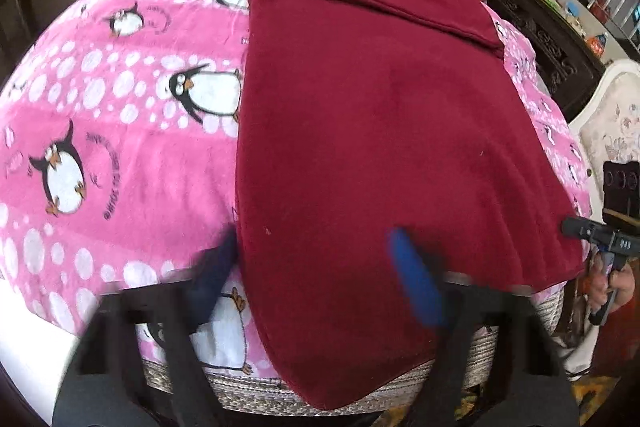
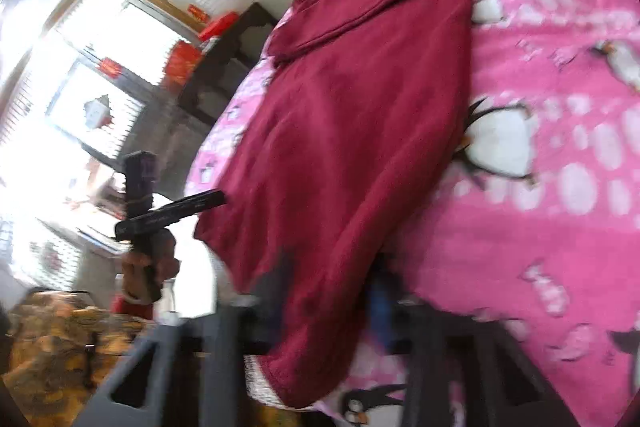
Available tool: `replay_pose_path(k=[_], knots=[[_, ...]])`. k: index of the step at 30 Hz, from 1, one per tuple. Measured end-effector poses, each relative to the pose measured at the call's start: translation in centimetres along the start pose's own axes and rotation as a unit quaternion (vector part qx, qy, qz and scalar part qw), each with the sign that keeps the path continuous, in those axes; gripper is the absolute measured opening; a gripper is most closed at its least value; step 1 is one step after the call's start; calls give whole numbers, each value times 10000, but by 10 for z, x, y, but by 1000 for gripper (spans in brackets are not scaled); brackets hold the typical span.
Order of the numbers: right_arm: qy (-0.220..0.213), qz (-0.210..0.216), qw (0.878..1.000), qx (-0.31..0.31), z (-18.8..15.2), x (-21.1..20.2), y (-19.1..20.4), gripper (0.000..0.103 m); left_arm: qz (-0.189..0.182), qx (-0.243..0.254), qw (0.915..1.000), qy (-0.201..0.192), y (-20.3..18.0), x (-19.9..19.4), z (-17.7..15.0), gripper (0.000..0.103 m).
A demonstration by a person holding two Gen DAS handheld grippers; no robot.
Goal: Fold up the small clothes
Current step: 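Grasp the hem end of the dark red shirt with both grippers, then lift the held hem and fold it over toward the collar with both grippers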
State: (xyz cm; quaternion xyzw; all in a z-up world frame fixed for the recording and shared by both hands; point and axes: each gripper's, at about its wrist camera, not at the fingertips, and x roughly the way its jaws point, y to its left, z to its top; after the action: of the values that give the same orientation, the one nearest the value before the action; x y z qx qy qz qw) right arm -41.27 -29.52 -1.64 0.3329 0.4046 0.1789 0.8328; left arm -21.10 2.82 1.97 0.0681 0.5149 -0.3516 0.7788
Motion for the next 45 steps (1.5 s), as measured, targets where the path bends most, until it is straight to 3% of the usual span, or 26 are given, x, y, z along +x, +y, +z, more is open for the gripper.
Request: replay_pose_path(k=[1,2,4,7,11,16,21,23,25,27,31,32,36,38,40,44,45], knots=[[33,118,9999,4,1,3,1,15,-157,-2,9998,101,0,0,2,18],[52,155,9998,-66,2,5,5,14,-456,-121,9986,224,3,1,4,12],[-12,256,9994,-236,11,4,16,13,-652,-179,9973,272,6,1,10,11],[-348,783,9955,-410,33,-6,29,13,-1032,-147,9944,146,5,-11,28,10],[-861,1057,9880,-725,87,-17,45,12,-1329,22,9906,-313,-1,-32,76,9],[-1633,811,9813,-620,180,-25,31,12,-1311,-62,9873,-896,10,-31,167,9],[-2077,-131,9781,32,265,-8,-29,12,-847,-533,9873,-1235,38,13,264,9],[-2223,-383,9730,496,288,4,-64,12,-906,-780,9855,-1203,55,34,289,9],[-2159,-409,9729,721,307,15,-87,13,-1056,-1028,9821,-1171,67,51,310,9],[-1953,-419,9760,871,319,25,-95,16,-773,-809,9884,-1029,63,63,322,11],[-1919,-228,9783,752,322,5,-84,40,-715,-643,9909,-947,58,58,319,13],[-1969,-257,9776,697,320,-2,-79,45,-674,-567,9914,-966,58,53,317,14],[-2293,-749,9687,580,302,-37,-61,45,-613,-533,9919,-977,56,37,314,24],[-2212,-856,9712,229,299,-36,-43,45,-326,-519,9900,-1272,56,26,316,69],[-1887,-878,9778,-243,297,-25,-22,45,-188,-662,9798,-1876,60,10,316,81],[-1292,-613,9854,-926,286,10,10,45,-579,-807,9784,-1812,66,1,315,81],[-1106,-568,9871,-1010,283,20,13,45,-522,-717,9789,-1840,62,-2,309,81]])
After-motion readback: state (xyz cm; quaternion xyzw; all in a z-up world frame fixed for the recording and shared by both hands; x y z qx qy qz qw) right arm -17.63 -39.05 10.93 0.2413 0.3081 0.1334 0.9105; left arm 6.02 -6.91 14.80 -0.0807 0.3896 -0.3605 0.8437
